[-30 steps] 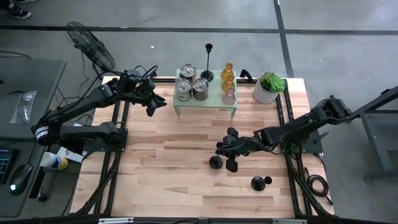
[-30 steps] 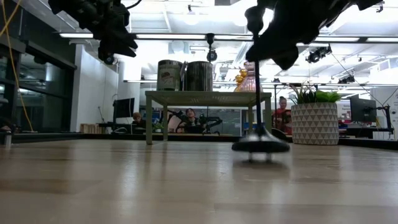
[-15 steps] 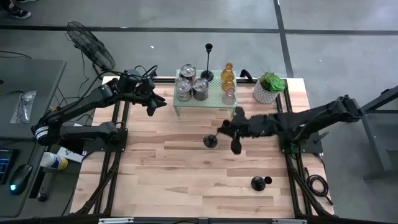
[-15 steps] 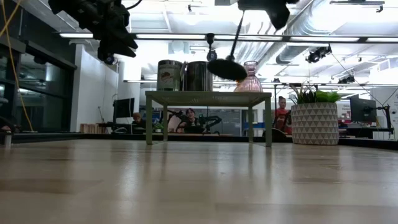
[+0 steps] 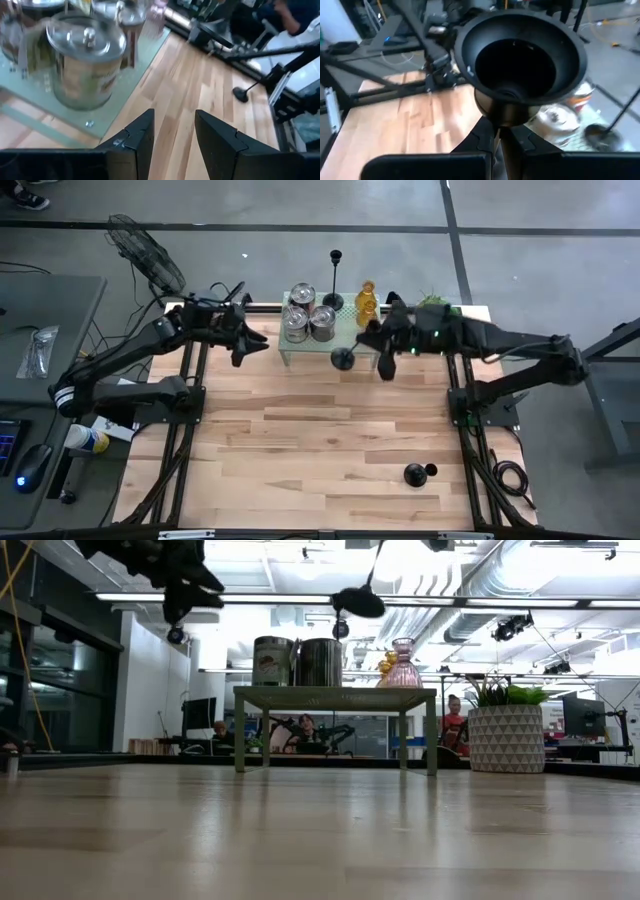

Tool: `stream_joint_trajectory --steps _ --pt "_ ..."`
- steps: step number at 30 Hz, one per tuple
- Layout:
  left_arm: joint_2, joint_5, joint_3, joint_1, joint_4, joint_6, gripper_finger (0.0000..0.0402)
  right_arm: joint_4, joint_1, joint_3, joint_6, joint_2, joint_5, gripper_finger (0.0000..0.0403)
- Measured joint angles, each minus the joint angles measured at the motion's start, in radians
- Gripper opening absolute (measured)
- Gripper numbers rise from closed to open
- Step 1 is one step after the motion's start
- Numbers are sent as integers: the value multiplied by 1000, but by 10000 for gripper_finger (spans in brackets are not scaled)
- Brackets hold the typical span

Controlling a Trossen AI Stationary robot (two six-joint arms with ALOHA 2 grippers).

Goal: Pick & Place candle stick holders
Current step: Put the top black candle holder on the shelf

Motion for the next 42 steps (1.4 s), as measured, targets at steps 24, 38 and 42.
stream_joint_trajectory --steps 24,38,42 --pt "-418 25 -541 -1 689 -282 138 -158 -423 395 -27 246 -157 4" --pt "-433 7 -727 -1 918 -379 138 -535 -440 823 -82 503 -176 4" --pt "-433 -15 -832 -27 1142 -443 138 -560 -459 840 -105 520 -185 4"
